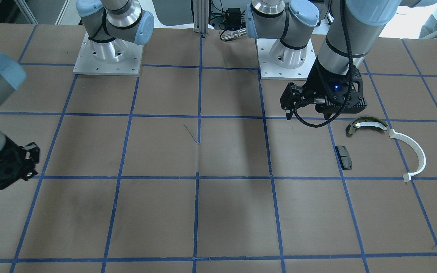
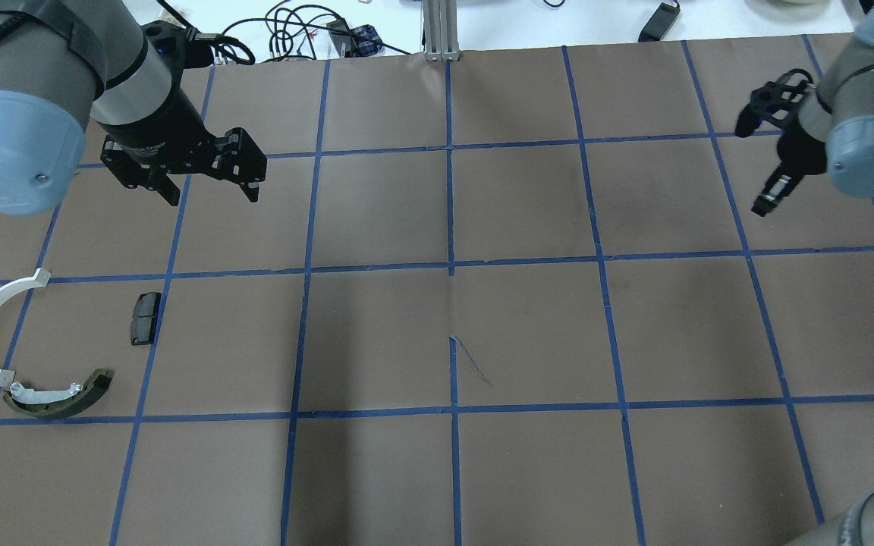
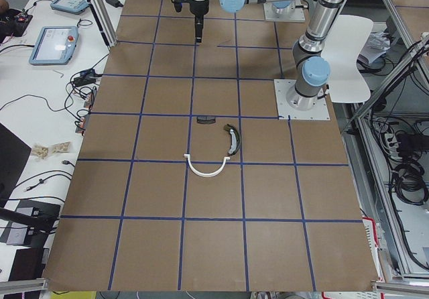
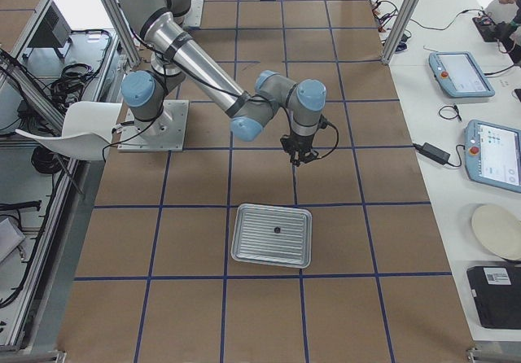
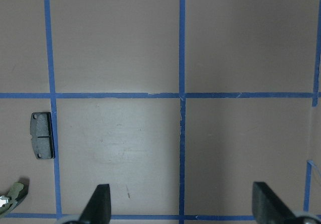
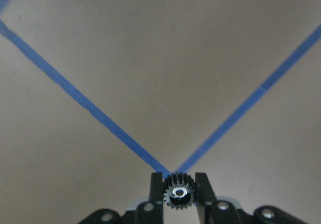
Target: Place bearing gear from tray to pile
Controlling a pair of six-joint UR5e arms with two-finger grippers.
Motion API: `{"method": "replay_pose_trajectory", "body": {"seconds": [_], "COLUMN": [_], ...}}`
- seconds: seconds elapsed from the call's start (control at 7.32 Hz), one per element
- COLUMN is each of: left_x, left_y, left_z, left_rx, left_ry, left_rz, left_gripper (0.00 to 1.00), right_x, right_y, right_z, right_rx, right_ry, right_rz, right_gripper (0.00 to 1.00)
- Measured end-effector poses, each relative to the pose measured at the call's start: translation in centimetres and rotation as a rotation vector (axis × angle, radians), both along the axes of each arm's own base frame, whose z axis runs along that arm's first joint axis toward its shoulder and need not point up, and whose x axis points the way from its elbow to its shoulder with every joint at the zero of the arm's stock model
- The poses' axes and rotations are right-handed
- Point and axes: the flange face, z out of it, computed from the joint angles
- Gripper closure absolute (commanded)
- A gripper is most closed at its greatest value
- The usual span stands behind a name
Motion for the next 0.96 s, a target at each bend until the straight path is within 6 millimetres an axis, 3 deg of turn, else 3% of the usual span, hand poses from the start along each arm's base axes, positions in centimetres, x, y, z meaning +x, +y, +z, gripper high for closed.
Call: {"method": "replay_pose_trajectory", "body": {"seconds": [0.27, 0.55, 0.68, 0.96], "left_x": [0.0, 0.0, 0.0, -0.1], "left_y": [0.0, 0.0, 0.0, 0.2], "left_z": [0.0, 0.0, 0.0, 0.2], "left_rx": [0.000, 0.000, -0.001, -0.002], "left_ry": [-0.001, -0.001, -0.001, -0.001], "left_rz": [-0.001, -0.001, -0.001, -0.002], "left_gripper": [0.00, 0.00, 0.00, 0.00], "right_x": [13.8, 26.4, 31.7, 38.8], "right_y": [0.0, 3.1, 5.3, 9.3], "right_z": [0.9, 1.0, 0.7, -0.7], "right_rx": [-0.039, -0.053, -0.032, 0.035], "right_ry": [-0.006, -0.047, -0.095, -0.137], "right_rz": [-0.155, -0.352, -0.454, -0.587], "right_gripper": [1.00, 1.00, 1.00, 1.00]}}
